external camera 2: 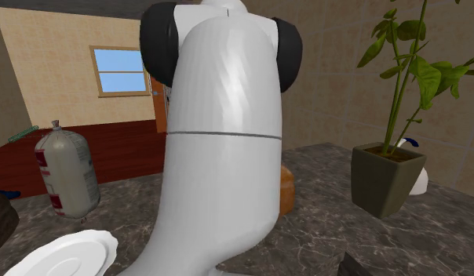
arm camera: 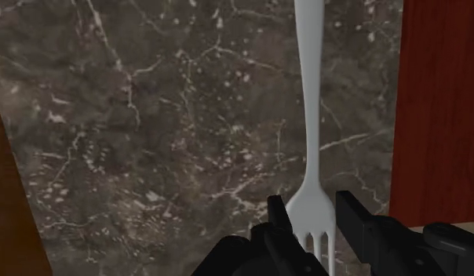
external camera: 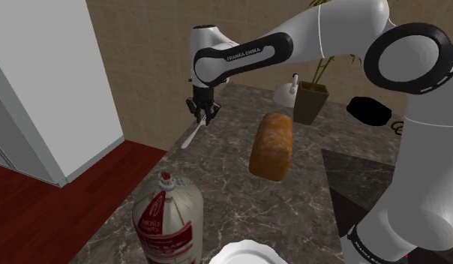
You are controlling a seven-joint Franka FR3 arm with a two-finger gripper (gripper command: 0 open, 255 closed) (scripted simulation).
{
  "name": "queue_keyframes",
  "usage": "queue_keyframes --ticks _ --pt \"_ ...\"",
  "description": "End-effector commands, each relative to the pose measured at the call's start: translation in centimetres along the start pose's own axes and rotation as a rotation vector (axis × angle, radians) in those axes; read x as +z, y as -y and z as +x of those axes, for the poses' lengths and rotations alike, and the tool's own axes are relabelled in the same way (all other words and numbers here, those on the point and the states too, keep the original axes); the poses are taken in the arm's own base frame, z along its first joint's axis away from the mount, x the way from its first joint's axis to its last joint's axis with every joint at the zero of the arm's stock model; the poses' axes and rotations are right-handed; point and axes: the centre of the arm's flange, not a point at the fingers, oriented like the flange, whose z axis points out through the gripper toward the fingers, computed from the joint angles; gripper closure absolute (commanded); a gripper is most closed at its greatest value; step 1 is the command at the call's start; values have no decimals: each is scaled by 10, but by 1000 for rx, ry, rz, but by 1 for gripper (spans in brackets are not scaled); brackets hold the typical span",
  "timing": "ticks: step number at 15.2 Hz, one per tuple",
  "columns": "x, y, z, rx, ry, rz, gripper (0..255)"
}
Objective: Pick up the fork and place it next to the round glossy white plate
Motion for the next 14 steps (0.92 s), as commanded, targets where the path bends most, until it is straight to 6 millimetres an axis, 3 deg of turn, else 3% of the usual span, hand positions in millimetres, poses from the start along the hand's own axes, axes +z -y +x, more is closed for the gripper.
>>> queue_keyframes --ticks 1,14 --pt "-2 -17 -20 1 -1 0 255" --pt "-14 -122 -156 1 -1 0 255"
